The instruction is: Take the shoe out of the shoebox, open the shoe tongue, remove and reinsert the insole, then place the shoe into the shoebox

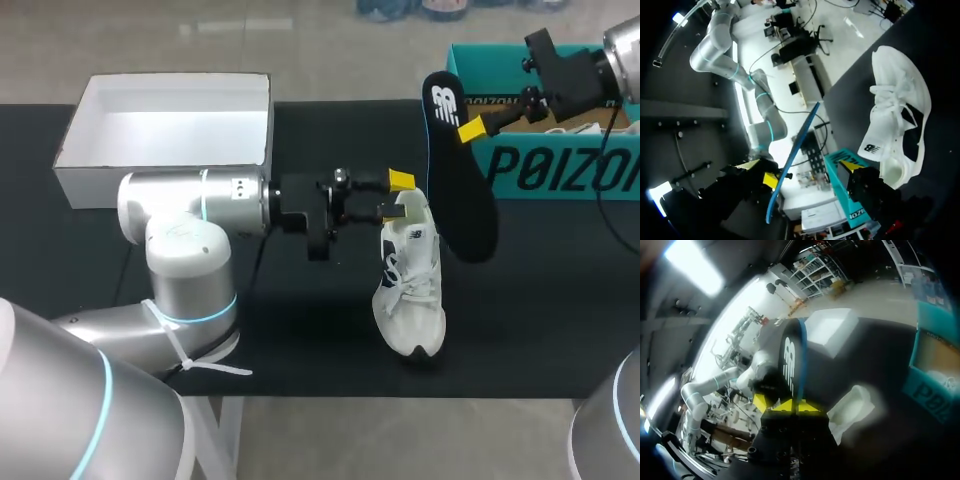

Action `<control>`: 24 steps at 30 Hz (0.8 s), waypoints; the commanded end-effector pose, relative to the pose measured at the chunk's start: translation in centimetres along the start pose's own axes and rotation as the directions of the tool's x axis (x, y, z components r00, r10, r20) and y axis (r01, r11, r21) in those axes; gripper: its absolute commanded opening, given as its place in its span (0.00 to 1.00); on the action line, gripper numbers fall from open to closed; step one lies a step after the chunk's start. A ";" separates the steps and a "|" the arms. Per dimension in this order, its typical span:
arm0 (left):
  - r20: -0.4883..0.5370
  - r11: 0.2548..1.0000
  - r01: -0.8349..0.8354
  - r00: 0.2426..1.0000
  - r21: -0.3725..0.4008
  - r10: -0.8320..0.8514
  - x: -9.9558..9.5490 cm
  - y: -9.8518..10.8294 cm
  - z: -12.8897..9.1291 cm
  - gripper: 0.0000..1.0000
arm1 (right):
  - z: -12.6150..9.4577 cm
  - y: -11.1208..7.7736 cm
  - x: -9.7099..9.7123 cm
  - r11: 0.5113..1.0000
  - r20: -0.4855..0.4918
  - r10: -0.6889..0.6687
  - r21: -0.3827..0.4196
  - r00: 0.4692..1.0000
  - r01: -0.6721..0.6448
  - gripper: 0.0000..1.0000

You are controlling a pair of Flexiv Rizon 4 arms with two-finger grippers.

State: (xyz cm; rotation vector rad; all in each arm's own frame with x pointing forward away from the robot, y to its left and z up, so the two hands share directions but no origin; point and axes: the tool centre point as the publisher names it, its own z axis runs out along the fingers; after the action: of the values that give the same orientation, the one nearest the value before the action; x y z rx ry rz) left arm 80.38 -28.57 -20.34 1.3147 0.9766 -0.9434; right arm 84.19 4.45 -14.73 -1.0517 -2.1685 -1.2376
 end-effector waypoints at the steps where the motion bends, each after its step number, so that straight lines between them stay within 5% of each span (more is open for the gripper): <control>1: -0.010 0.999 -0.032 0.999 -0.011 0.032 -0.2 -0.5 1.0 1.00 | 0.5 0.4 0.0 1.000 -0.002 0.006 0.007 1.000 -0.006 0.00; 24: 0.004 0.997 -0.077 0.997 -0.028 0.078 0.4 1.9 3.8 0.98 | 3.2 -1.4 2.3 0.998 -0.114 0.033 -0.048 0.993 -0.039 0.00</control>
State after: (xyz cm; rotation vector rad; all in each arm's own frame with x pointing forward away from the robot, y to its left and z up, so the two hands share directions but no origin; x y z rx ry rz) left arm 81.96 -31.39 -20.07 1.3103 0.9260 -0.8712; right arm 81.74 7.35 -15.26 -1.0105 -2.0380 -1.3018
